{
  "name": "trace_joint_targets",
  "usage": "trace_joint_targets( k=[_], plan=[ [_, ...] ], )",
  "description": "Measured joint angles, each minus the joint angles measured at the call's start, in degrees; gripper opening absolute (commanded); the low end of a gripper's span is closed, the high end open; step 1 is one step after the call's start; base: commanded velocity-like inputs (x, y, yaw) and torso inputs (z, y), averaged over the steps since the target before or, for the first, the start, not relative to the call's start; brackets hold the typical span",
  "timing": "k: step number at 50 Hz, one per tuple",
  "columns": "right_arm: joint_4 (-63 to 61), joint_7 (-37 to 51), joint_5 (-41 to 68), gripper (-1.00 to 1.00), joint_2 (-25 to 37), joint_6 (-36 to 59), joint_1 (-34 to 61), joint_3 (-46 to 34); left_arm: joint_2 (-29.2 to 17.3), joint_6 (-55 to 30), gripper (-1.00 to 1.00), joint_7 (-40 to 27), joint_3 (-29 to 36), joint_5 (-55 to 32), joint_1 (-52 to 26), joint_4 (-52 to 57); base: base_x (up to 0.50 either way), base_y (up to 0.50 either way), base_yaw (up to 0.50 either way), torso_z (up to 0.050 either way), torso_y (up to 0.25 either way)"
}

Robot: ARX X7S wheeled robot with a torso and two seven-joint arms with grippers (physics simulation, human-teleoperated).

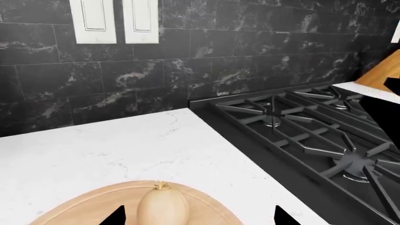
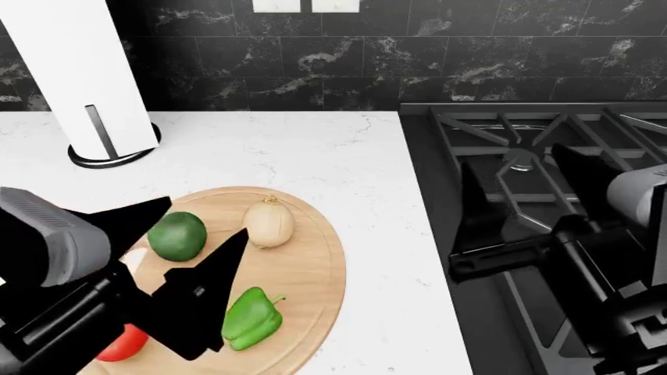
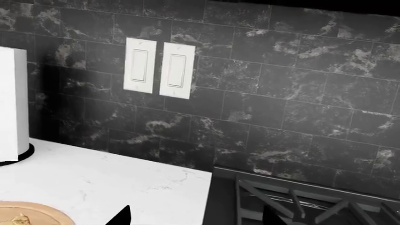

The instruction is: Place the avocado, onion, tomato and bell pepper on the cutting board.

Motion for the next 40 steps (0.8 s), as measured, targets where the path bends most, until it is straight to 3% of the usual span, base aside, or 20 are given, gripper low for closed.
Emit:
trace_joint_targets(
  k=[27, 40],
  plan=[
    [-4.90, 6.49, 8.42, 1.00, -1.48, 4.17, 7.50, -2.45, -1.87, 3.47, 1.00, 1.26, -12.33, 2.84, 12.39, 0.80, 0.00, 0.00, 0.00, 0.000, 0.000],
    [-5.34, 15.72, 25.80, 1.00, -13.77, 22.82, 9.78, 14.40, -0.70, 2.80, 1.00, 2.12, -24.33, 4.26, 20.97, 3.12, 0.00, 0.00, 0.00, 0.000, 0.000]
  ],
)
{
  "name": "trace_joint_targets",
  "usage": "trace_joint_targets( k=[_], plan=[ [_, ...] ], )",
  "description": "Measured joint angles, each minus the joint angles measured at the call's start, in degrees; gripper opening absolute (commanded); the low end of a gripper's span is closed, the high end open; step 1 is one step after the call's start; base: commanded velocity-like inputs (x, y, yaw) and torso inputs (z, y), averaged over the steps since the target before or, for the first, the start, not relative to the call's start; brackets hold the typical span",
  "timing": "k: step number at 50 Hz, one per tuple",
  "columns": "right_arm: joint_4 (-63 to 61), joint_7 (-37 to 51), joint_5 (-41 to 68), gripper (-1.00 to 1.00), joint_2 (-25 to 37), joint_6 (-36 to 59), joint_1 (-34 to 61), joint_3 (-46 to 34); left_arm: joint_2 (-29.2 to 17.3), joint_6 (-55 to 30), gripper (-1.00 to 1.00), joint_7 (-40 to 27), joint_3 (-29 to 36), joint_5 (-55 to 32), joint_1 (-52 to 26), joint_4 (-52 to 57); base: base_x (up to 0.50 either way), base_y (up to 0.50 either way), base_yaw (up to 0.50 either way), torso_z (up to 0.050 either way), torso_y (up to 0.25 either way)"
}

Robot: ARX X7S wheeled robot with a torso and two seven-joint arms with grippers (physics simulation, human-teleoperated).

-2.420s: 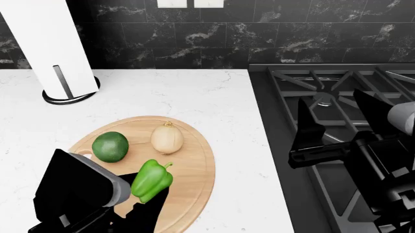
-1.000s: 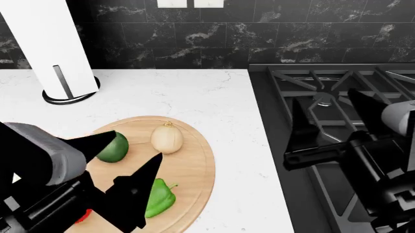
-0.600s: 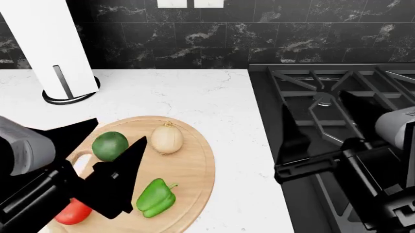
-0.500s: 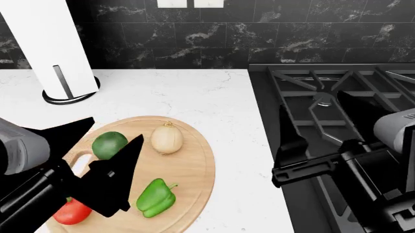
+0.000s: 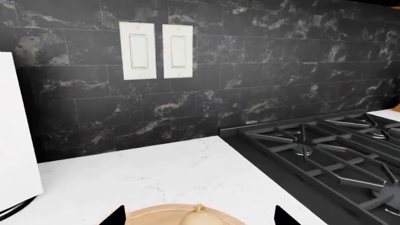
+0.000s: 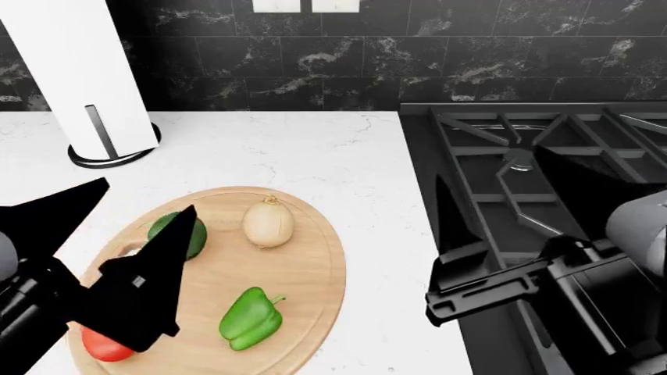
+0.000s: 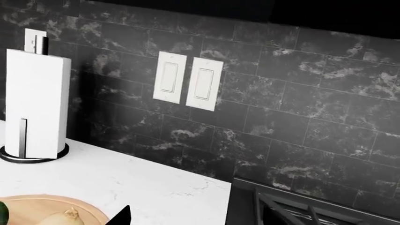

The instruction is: Place the avocado, onion, tomato and bell pepper on the cutting board.

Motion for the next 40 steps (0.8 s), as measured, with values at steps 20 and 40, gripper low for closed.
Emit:
trace_joint_targets(
  k=[20, 40],
  plan=[
    [-0.07, 15.15, 20.95, 1.00, -9.09, 13.05, 3.67, 12.37, 4.71, -5.47, 1.00, 4.07, -21.29, -0.87, 10.23, 2.85, 0.00, 0.00, 0.00, 0.000, 0.000],
    [-0.25, 20.91, 32.31, 1.00, -11.63, 18.70, 4.26, 21.42, 12.68, -12.90, 1.00, 13.37, -36.38, 0.92, 14.74, 4.07, 0.00, 0.00, 0.00, 0.000, 0.000]
  ],
)
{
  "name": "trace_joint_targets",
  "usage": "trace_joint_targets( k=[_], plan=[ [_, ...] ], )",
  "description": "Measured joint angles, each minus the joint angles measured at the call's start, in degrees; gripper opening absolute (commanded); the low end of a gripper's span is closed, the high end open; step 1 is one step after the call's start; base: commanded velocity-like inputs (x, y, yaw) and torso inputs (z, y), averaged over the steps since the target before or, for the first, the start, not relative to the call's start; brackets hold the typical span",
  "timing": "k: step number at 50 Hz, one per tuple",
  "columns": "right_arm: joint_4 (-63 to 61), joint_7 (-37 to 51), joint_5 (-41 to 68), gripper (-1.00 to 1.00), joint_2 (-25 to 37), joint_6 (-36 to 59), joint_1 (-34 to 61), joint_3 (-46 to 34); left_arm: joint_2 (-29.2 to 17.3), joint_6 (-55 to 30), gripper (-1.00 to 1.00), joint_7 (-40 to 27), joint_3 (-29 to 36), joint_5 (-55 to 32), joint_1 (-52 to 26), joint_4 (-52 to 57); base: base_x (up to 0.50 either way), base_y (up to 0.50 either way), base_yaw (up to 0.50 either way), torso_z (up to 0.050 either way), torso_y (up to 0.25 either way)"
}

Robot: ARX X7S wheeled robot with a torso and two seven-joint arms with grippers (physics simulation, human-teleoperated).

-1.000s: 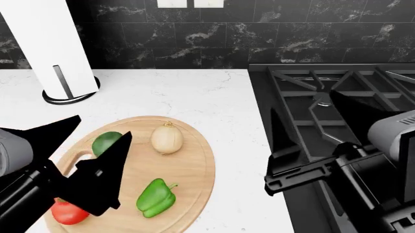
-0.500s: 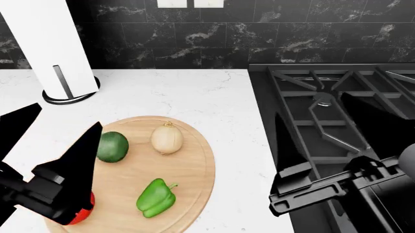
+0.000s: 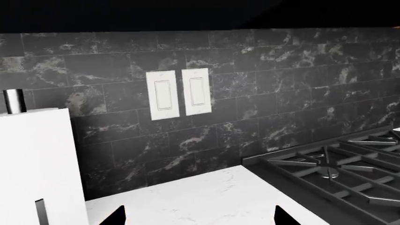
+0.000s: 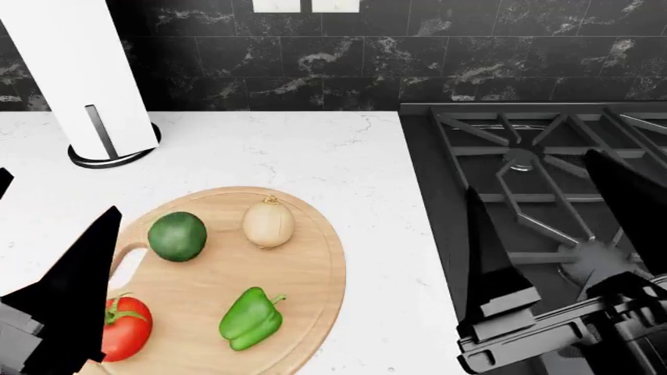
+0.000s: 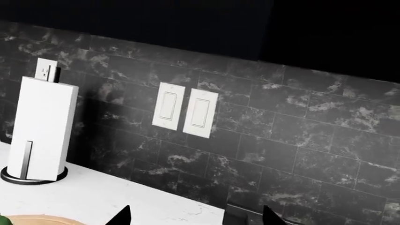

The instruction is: Place the avocado, onion, tomato and bell pepper on the cutting board.

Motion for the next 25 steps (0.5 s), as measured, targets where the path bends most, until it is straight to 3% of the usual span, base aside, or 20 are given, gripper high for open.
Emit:
trace_joint_targets(
  k=[8, 25],
  plan=[
    [-0.02, 0.51, 4.24, 1.00, -0.64, 2.65, -1.94, 6.13, 4.59, -5.93, 1.00, 3.94, -3.27, 0.73, -3.04, 0.24, 0.00, 0.00, 0.00, 0.000, 0.000],
    [-0.03, 0.86, 11.71, 1.00, -0.95, 6.82, -7.96, 19.68, 15.90, -27.85, 1.00, 8.60, -11.78, -3.21, -17.52, 0.33, 0.00, 0.00, 0.00, 0.000, 0.000]
  ],
)
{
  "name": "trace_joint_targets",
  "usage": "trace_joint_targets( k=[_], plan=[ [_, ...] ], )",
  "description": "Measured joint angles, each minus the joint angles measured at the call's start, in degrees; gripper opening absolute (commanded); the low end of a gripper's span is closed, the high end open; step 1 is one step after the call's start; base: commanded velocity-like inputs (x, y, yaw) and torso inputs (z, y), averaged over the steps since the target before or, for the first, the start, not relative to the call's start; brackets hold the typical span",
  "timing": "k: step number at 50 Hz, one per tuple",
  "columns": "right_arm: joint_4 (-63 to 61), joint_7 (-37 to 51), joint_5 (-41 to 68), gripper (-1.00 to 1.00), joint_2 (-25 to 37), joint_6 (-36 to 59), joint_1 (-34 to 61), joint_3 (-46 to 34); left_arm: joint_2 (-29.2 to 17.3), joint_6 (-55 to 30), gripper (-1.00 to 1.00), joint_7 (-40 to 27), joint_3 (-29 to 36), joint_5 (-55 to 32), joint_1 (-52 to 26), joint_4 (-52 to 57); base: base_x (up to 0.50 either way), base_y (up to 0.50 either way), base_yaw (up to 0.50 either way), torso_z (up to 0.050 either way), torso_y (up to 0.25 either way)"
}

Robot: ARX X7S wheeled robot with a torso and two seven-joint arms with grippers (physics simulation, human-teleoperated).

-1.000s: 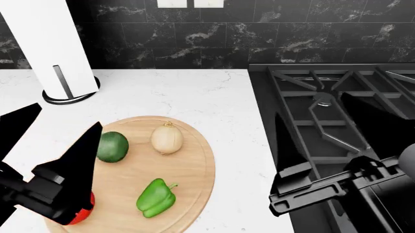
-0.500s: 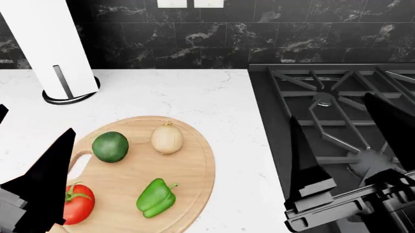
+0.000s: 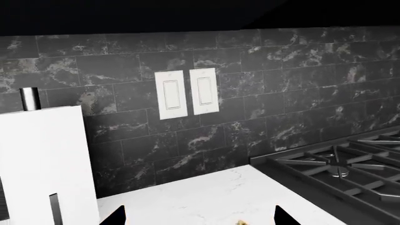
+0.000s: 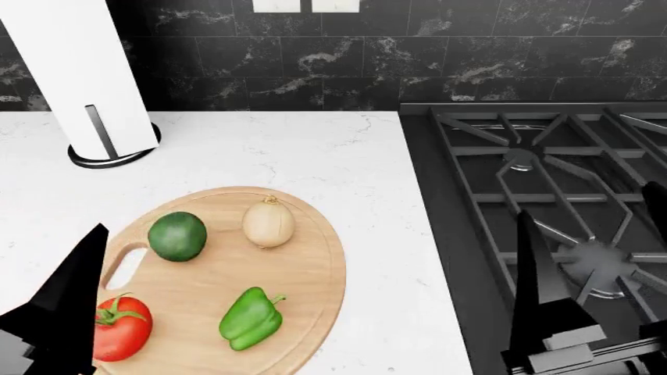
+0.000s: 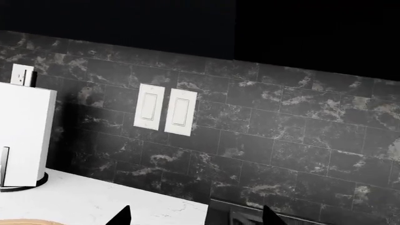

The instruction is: Place the avocado, onion, tomato and bell pepper on the cutting board.

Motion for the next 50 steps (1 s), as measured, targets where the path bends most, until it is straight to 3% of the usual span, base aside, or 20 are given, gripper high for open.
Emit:
trace_joint_targets(
  k=[14, 31, 50],
  plan=[
    [0.00, 0.06, 3.74, 1.00, 0.85, 0.75, -2.23, 6.35, 4.77, -9.57, 1.00, 2.29, -5.57, -1.77, -5.97, -0.35, 0.00, 0.00, 0.00, 0.000, 0.000],
    [0.00, 0.07, 13.16, 1.00, 8.34, -2.03, -2.64, 17.50, 6.60, -7.53, 1.00, 2.01, -13.14, -5.92, -7.72, -1.84, 0.00, 0.00, 0.00, 0.000, 0.000],
    [0.00, 0.07, 17.92, 1.00, 13.90, -5.16, -1.16, 22.84, 8.10, -6.11, 1.00, 3.32, -19.00, -7.71, -7.81, -2.87, 0.00, 0.00, 0.00, 0.000, 0.000]
  ],
)
